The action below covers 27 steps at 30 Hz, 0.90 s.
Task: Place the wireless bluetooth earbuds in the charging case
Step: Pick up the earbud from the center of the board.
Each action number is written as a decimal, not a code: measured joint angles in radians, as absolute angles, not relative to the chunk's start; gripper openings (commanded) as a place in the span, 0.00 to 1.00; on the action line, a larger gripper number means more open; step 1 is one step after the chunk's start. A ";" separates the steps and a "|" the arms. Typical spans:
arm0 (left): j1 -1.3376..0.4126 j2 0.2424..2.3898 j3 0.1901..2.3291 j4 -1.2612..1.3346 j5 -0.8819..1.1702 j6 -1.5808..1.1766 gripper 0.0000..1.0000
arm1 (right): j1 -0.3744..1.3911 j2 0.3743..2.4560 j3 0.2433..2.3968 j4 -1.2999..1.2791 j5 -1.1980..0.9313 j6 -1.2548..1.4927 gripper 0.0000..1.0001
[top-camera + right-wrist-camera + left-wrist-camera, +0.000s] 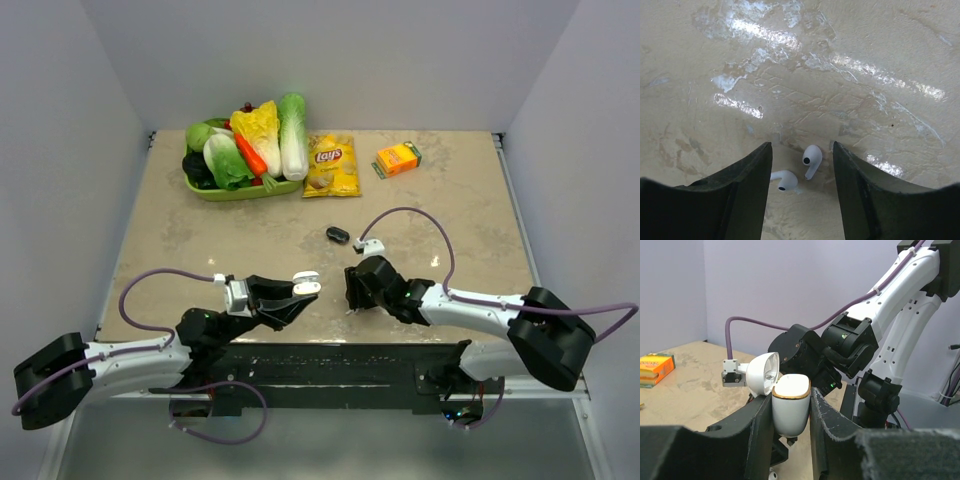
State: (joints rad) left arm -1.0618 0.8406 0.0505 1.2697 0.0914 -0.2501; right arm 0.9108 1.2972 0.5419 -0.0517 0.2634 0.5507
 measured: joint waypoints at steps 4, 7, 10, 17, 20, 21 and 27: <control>-1.062 0.841 0.051 1.270 0.088 -0.250 0.00 | 0.911 1.302 0.542 -0.051 0.271 0.569 0.56; -1.062 0.842 0.051 1.270 0.084 -0.250 0.00 | 0.911 1.304 0.542 -0.051 0.271 0.575 0.52; -1.062 0.852 0.051 1.270 0.080 -0.250 0.00 | 0.911 1.315 0.542 -0.047 0.270 0.580 0.48; -1.062 0.877 0.051 1.270 0.078 -0.251 0.00 | 0.911 1.333 0.542 -0.044 0.270 0.593 0.47; -1.062 0.884 0.051 1.270 0.078 -0.251 0.00 | 0.911 1.342 0.542 -0.044 0.270 0.598 0.46; -1.062 0.886 0.051 1.270 0.078 -0.251 0.00 | 0.911 1.346 0.542 -0.044 0.270 0.600 0.46; -1.062 0.888 0.051 1.270 0.077 -0.251 0.00 | 0.911 1.359 0.542 -0.043 0.270 0.609 0.43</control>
